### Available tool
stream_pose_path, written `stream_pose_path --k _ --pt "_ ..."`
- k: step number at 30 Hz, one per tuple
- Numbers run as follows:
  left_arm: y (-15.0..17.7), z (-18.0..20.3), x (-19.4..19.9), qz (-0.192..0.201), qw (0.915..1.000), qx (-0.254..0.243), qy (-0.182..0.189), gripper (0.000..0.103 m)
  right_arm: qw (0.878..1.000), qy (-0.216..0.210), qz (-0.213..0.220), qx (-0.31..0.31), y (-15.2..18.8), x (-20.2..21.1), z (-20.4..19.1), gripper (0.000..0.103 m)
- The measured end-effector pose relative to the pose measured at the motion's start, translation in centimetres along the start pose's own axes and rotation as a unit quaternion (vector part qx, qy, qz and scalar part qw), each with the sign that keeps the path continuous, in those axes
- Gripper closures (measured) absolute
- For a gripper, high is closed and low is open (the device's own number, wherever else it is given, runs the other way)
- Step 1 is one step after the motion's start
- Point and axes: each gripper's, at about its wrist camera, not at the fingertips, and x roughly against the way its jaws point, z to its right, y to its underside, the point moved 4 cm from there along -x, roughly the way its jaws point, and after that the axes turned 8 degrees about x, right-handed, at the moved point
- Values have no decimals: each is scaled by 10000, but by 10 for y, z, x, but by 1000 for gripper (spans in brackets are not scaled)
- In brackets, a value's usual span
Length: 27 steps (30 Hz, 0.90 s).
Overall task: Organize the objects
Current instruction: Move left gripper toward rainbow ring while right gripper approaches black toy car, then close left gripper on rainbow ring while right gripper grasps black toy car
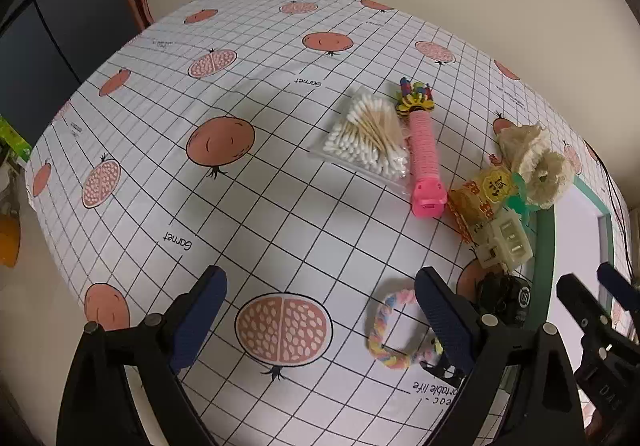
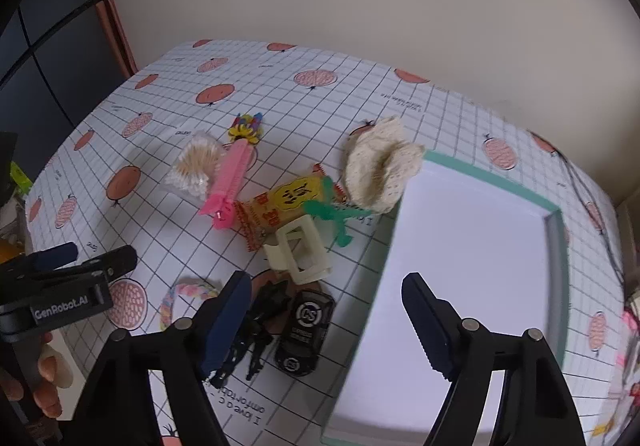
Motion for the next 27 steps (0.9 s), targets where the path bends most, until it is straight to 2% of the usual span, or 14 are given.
stream_pose_path --k 3,5,7,9,11,15,21,27 --pt "0 -1 -7 -90 9999 63 57 8 9999 -89 -77 28 2 -7 -1 26" --pt "2 -1 -11 -180 9998 68 109 19 9998 -140 -160 34 5 -11 -2 29" --pt "4 -1 -15 -286 9995 80 146 21 9996 -134 -232 -7 8 -15 0 31" --pt "5 -3 -19 -353 9993 114 107 21 9991 -218 -332 -124 11 -20 3 37" --pt "7 -1 -21 -376 9993 78 49 28 9987 -280 -389 -181 13 -23 5 40" --pt "11 6 -24 -522 9984 46 201 32 9971 -424 -556 -291 17 -32 5 52" --pt "21 20 -25 -674 9974 -91 229 43 9961 -484 -696 -237 21 -37 0 64" --pt "26 26 -34 -892 9955 -160 266 57 9946 -514 -882 -189 25 -43 -3 65"
